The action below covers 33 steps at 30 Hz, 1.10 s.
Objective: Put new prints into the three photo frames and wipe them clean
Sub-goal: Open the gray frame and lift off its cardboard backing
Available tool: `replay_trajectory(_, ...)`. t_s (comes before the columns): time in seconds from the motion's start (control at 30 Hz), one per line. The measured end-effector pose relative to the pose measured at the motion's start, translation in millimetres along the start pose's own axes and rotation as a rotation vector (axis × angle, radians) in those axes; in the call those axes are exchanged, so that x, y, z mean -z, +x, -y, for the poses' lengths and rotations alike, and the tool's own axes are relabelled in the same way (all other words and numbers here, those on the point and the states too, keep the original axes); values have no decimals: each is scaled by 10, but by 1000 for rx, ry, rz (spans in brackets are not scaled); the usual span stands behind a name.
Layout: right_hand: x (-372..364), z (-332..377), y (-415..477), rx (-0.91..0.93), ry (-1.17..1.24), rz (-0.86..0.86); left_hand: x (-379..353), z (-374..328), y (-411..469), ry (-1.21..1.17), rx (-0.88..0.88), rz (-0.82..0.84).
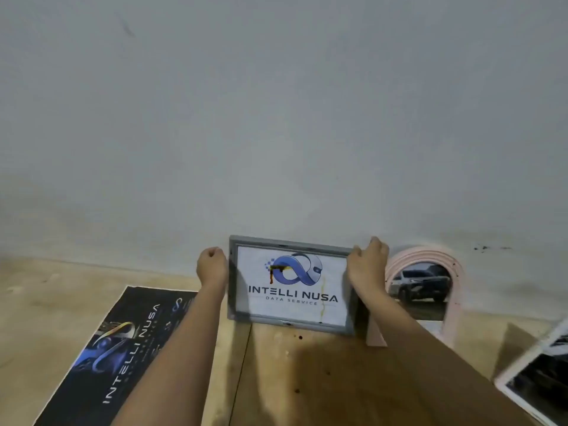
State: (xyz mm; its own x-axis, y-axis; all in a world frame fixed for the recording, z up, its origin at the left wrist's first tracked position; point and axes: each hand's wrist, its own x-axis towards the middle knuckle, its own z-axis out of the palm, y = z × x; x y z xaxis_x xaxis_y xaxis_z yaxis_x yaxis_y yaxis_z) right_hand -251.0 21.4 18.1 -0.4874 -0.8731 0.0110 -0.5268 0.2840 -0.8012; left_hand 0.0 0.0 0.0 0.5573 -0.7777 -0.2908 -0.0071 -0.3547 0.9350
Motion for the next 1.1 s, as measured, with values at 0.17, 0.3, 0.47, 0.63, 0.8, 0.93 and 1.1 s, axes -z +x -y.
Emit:
replay_trajectory(0.17, -236, 1, 83, -270, -20, -154, -89, 224, 474, 41, 185, 143)
replay_trajectory(0.3, -348, -50, 120, -331, 21, -102, -169, 188, 542, 140, 168, 169)
replay_trajectory(0.47, -378, 103, 41, -341, 62, -163, -61, 237, 610, 57, 232, 109)
replay_trajectory(0.63, -364, 248, -127, -320, 160, -177, 314, 139, 524, -125, 259, 125)
replay_trajectory(0.8, -124, 278, -474, -217, 310, -203, 671, -11, 51, -279, 110, 166)
replay_trajectory(0.93, 196, 45, -905, -148, 417, -172, 907, 80, -622, -392, 67, 137)
replay_trajectory(1.1, 772, -469, -1463, -118, 437, -237, 1001, 381, -1397, -402, 25, 161)
